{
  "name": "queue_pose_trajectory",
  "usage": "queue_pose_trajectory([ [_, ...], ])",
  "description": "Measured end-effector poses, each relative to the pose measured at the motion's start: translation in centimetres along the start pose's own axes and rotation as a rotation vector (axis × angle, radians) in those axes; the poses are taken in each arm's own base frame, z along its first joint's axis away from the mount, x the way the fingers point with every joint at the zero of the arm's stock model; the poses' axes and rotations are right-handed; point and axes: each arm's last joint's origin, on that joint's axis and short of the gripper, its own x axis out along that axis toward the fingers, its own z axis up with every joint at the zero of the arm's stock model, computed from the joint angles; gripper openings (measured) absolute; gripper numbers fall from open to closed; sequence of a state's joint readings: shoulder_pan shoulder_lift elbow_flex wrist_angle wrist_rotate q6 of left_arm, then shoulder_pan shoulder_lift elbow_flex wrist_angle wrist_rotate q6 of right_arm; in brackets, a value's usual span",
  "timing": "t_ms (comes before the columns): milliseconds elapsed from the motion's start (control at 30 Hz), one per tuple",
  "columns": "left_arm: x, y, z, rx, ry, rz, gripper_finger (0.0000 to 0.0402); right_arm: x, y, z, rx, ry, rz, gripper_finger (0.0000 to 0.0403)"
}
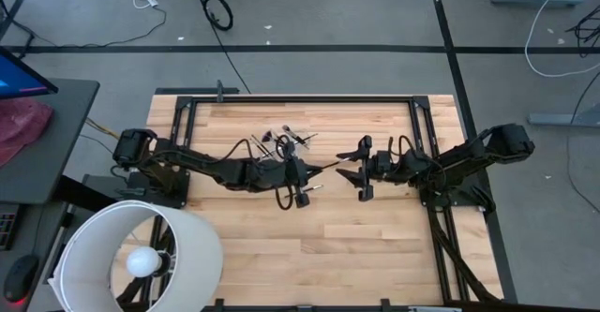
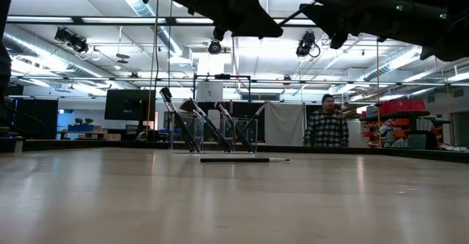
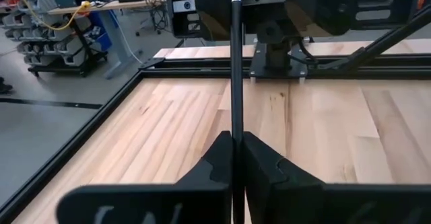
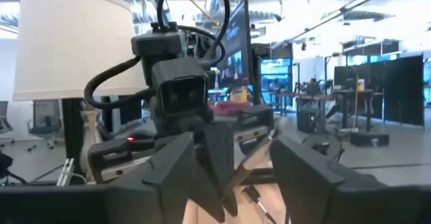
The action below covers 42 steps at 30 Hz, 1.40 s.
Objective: Put items in baskets/containers
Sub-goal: Put the black eyeshadow brush into the transparent organizer
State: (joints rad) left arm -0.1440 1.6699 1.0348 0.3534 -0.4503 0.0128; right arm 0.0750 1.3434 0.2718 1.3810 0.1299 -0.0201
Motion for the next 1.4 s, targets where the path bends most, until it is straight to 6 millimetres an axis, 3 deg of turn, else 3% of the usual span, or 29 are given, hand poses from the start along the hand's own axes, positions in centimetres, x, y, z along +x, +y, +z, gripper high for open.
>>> queue_pose_trajectory([
  [200, 0.0, 0.0, 0.0, 0.001, 0.001, 0.001, 0.0031, 0.0, 0.1, 0.3, 0.008, -0.028, 0.031, 0.0138],
  [433, 0.0, 0.0, -0.1, 0.007, 0.008, -0.003, 0.0018, 0.0, 0.1, 0.3, 0.009, -0.029, 0.04, 0.0062],
  [633, 0.0, 0.0, -0.1, 0.005, 0.009, 0.002, 0.0057, 0.0, 0.1, 0.2, 0.015, -0.023, 0.045, 0.0013],
  [1033, -0.2, -0.2, -1.1, 0.08, 0.102, 0.025, 0.0115, 0.0, -0.1, -0.6, 0.003, 0.064, -0.01, 0.0014],
  [1233, -1.9, 0.0, -1.1, 0.191, 0.182, 0.287, 0.0115, -0.3, -0.8, -1.7, -0.077, 0.184, -0.268, 0.0011],
  [1400, -4.1, 0.3, -0.3, 0.261, 0.199, 0.532, 0.0105, 0.9, -1.9, -0.9, -0.111, 0.159, -0.37, 0.0011],
])
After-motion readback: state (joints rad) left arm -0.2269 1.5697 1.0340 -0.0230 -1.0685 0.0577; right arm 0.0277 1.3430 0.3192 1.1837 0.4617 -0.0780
